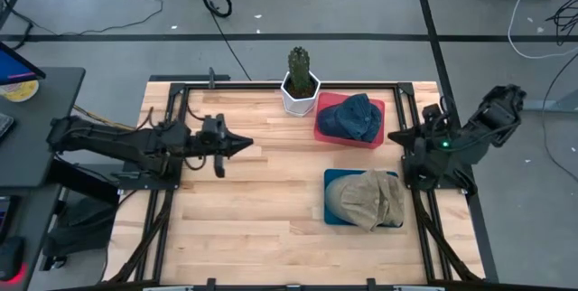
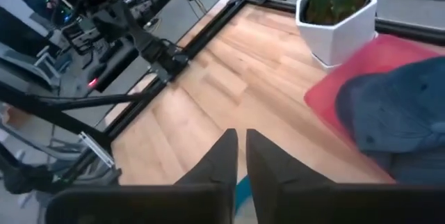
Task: Pick & Place hat
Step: Return to Home Position
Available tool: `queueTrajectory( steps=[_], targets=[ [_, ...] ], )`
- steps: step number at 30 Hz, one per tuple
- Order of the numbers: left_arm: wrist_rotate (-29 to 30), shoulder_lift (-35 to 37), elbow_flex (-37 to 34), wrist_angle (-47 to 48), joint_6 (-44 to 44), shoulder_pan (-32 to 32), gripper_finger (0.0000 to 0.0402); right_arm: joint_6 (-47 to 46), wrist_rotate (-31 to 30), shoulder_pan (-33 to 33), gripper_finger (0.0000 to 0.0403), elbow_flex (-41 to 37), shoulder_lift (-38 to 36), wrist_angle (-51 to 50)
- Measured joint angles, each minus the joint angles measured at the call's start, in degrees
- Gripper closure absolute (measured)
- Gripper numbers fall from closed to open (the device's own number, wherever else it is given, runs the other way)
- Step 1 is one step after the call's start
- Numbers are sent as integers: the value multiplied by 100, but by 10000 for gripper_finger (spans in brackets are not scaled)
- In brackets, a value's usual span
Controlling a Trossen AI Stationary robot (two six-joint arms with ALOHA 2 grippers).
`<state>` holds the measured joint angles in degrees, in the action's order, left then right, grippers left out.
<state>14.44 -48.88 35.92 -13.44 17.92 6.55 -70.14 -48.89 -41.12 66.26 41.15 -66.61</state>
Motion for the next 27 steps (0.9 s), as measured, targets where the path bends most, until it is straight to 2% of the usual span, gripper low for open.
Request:
queueTrajectory(
  steps=[5, 8, 13, 19, 24, 27],
  targets=[
    [545, 802, -37, 711, -401, 0, 399, 42, -20, 117, 358, 0, 7, 134],
    [784, 1422, -379, 765, -421, -2, 399, 163, -19, 183, 359, 0, 50, 136],
    [797, 2405, -1167, 300, -533, -2, 399, 241, -21, 268, 362, -2, 139, 136],
    [846, 3388, -2156, -551, -705, -2, 399, 1346, -17, 325, 362, -7, 359, 140],
    [845, 3990, -2828, -1157, -801, -2, 399, 1359, -19, 451, 362, -7, 531, 143],
    [845, 4276, -3092, -1190, -814, -2, 399, 1358, -17, 507, 362, -7, 593, 145]
  ],
)
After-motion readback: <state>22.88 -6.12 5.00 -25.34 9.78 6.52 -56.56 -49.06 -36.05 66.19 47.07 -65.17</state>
